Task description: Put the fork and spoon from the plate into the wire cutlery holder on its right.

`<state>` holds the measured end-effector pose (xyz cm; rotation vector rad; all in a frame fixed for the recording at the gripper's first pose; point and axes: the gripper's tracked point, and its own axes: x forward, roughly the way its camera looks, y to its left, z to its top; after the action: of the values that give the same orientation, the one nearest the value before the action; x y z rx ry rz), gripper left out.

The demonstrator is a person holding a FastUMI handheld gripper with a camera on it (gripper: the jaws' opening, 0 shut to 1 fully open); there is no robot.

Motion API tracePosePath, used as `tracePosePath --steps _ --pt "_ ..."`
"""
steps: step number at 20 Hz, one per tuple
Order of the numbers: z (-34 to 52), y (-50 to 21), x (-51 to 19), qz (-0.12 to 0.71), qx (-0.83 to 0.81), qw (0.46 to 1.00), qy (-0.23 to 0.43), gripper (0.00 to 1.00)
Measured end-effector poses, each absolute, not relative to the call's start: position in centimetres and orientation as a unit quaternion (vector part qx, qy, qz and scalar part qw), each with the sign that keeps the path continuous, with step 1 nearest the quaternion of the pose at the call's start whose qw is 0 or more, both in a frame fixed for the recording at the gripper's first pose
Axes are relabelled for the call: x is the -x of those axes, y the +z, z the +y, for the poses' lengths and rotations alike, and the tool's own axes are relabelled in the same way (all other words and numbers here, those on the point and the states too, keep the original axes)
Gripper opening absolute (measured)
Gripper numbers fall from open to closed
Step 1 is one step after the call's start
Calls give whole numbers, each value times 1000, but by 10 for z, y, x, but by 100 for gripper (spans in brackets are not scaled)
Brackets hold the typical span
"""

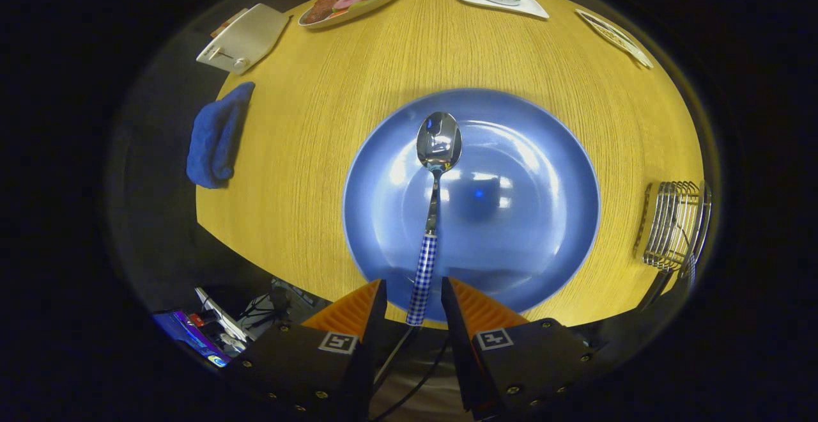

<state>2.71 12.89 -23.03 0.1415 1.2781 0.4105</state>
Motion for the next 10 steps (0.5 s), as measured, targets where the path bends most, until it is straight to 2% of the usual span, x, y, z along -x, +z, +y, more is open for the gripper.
tracePosePath --steps 1,3,9,10 --pt "129 -232 -29 584 -70 787 186 53" --pt "126 -236 -31 588 -63 785 182 38" --pt "124 -255 -27 594 -50 782 181 40" --pt "125 -250 -27 603 -52 772 193 11"
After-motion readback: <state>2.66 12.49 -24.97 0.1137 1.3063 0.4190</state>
